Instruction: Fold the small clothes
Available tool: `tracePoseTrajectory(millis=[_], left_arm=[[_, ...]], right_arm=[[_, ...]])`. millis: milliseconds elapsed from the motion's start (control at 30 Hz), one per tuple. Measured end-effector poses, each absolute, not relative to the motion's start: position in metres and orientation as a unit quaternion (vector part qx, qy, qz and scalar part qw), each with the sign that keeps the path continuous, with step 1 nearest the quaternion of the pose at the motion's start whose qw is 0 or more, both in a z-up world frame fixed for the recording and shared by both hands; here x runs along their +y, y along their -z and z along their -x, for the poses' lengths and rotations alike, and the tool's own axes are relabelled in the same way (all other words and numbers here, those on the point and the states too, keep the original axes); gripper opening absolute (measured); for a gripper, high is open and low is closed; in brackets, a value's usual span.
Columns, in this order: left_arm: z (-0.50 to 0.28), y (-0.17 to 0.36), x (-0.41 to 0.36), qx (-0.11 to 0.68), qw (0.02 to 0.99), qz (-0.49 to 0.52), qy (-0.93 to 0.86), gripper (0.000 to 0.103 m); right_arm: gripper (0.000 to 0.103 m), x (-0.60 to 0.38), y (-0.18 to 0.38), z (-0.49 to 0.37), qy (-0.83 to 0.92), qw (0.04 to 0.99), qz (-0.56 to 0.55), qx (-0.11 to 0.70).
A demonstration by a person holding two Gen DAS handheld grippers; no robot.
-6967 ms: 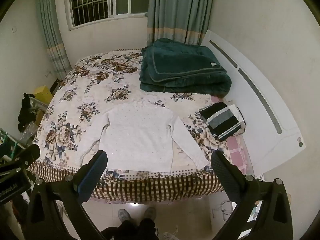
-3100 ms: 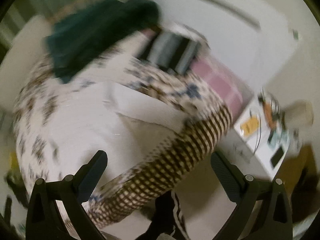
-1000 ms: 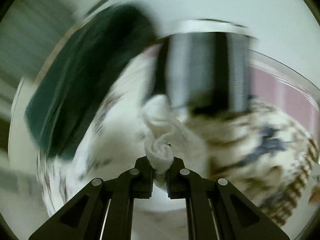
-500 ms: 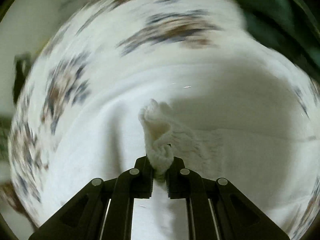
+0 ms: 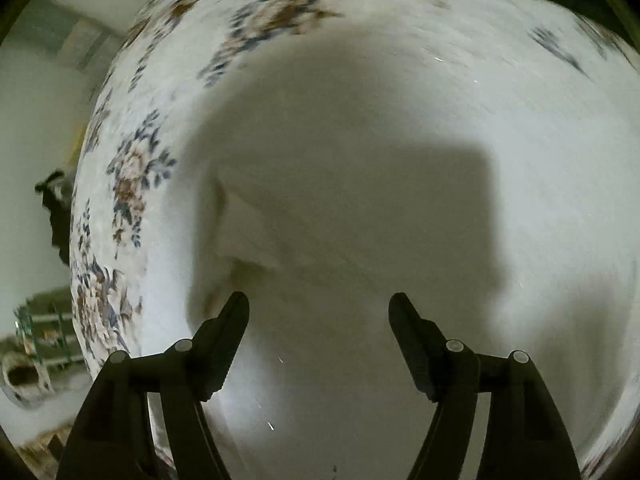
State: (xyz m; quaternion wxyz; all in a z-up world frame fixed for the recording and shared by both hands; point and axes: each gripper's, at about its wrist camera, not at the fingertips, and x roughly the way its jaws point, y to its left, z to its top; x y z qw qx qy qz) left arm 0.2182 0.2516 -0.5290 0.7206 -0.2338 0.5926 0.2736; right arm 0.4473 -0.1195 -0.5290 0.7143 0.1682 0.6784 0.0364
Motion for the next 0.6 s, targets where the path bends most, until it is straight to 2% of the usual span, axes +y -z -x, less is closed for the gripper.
tracePoseTrajectory(millis=[200,233,267,300,333,367,400,600], left_arm=[[-0.177,0.593,0.297,0.584,0.648,0.413,-0.262,0.101],[-0.176,0.603,0.3,0.571,0.643,0.447,-0.248,0.099],[-0.177,0.61,0.302,0.561,0.638,0.468,-0.244,0.094],[-0.181,0.615,0.304,0.545,0.638,0.488,-0.24,0.08],[-0.183,0.615,0.306,0.536,0.643,0.491,-0.242,0.06],[-0.189,0.613,0.309,0.531,0.649,0.486,-0.248,0.009],[-0.192,0.606,0.314,0.519,0.657,0.491,-0.242,0.006],[-0.21,0.522,0.372,0.418,0.753,0.421,-0.286,0.007]], right_arm=[[0.074,-0.159,0.565,-0.394,0.024,0.675,-0.188,0.713],[0.074,-0.159,0.571,-0.39,0.027,0.671,-0.192,0.716],[0.074,-0.161,0.575,-0.386,0.029,0.667,-0.195,0.719],[0.074,-0.162,0.578,-0.383,0.031,0.665,-0.196,0.72],[0.074,-0.163,0.58,-0.38,0.033,0.664,-0.194,0.722],[0.074,-0.162,0.581,-0.379,0.034,0.664,-0.191,0.722],[0.074,-0.161,0.58,-0.378,0.033,0.667,-0.187,0.72],[0.074,-0.128,0.562,-0.383,0.005,0.693,-0.161,0.703]])
